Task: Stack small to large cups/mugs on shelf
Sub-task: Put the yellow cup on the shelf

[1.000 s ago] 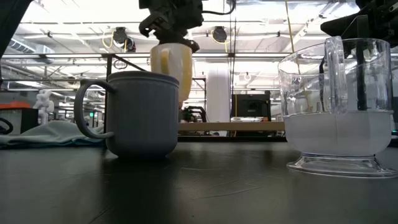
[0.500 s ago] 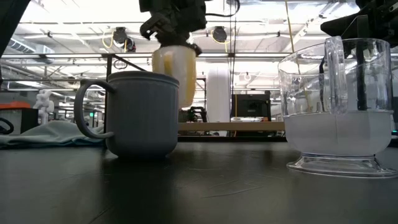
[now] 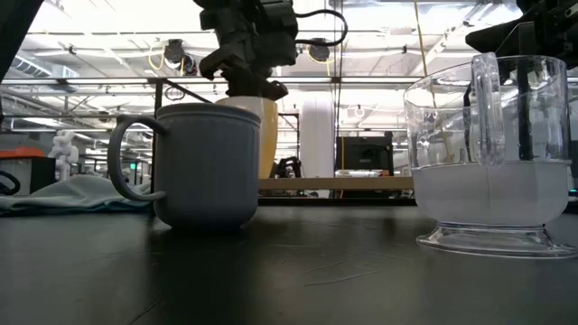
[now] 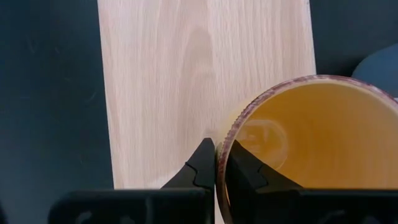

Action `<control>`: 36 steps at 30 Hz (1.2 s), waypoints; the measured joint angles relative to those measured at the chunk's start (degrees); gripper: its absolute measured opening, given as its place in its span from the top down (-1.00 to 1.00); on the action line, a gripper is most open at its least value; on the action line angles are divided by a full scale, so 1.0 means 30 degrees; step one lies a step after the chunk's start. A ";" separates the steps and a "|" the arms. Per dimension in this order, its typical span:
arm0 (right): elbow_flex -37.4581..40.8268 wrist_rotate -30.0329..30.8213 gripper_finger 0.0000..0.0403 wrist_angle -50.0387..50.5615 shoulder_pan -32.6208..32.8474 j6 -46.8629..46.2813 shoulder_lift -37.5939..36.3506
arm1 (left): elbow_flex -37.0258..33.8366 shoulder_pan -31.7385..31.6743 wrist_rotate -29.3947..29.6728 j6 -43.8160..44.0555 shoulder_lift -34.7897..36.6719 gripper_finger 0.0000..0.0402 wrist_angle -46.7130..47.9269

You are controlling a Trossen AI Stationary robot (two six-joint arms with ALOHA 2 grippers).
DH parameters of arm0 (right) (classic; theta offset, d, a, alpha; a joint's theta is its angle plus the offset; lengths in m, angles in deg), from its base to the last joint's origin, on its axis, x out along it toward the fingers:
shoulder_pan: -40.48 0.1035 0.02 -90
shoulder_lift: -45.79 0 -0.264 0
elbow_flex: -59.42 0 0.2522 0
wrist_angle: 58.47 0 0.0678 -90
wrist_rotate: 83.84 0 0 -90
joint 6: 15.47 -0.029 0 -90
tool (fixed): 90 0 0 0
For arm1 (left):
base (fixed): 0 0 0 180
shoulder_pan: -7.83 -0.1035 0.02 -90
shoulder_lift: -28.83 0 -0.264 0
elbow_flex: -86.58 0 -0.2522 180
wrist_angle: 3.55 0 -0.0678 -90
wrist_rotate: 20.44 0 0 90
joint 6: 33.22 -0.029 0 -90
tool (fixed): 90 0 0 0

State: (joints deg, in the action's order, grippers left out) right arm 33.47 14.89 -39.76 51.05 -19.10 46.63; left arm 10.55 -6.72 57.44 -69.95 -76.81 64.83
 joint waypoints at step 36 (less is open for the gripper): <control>0.0000 -0.0001 1.00 0.0000 -0.0007 0.0001 0.0000 | -0.0580 0.0765 0.0714 0.1144 0.0115 0.59 -0.1318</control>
State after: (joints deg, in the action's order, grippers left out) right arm 33.47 14.88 -39.76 51.03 -19.10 46.63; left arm 8.81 -4.42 59.58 -66.52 -76.47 60.88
